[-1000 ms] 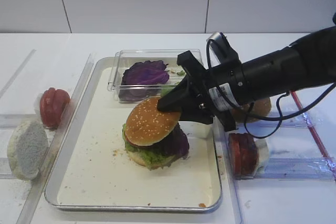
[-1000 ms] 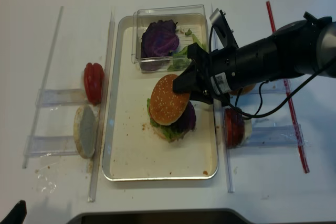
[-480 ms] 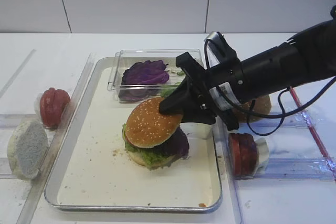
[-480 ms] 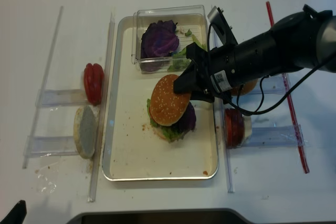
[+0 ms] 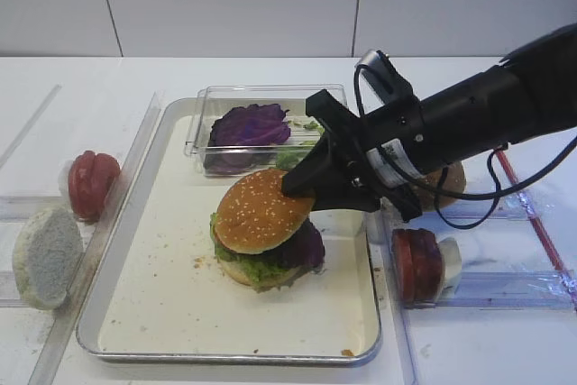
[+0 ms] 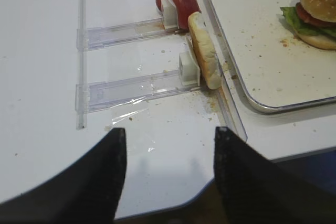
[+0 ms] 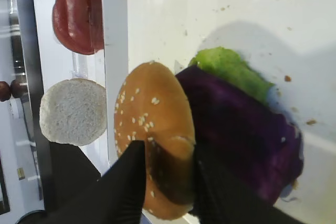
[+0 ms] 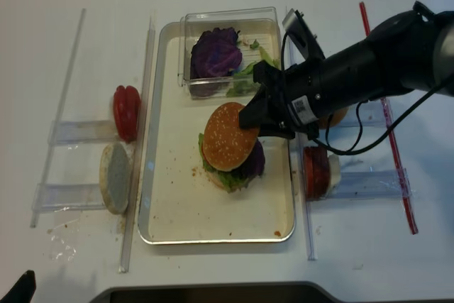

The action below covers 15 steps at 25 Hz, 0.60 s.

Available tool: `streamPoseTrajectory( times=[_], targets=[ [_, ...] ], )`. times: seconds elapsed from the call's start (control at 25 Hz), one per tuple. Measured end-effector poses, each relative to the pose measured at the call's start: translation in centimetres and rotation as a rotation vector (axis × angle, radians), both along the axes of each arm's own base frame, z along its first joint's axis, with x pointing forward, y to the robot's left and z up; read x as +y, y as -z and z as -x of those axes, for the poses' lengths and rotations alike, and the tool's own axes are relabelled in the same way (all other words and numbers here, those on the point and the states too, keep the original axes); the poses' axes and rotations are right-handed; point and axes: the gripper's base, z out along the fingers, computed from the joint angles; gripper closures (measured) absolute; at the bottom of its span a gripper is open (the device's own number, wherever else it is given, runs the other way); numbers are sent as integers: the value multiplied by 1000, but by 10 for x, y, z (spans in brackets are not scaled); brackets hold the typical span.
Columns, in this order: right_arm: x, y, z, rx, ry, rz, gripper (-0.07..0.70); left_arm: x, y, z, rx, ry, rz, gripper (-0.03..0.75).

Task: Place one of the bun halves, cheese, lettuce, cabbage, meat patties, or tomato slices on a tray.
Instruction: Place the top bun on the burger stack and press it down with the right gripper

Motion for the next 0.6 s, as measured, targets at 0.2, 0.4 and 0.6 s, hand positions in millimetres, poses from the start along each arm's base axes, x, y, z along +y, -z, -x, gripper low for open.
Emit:
streamPoseTrajectory(
  times=[0.2, 0.4, 0.6],
  targets=[
    [-2, -5, 2, -10, -8, 34, 365, 0, 0, 0, 0, 0, 0, 357],
    [-4, -14, -1, -18, -26, 89, 365, 0, 0, 0, 0, 0, 0, 357],
    [-7, -31, -2, -48, -40, 154, 365, 0, 0, 0, 0, 0, 0, 357]
  ],
)
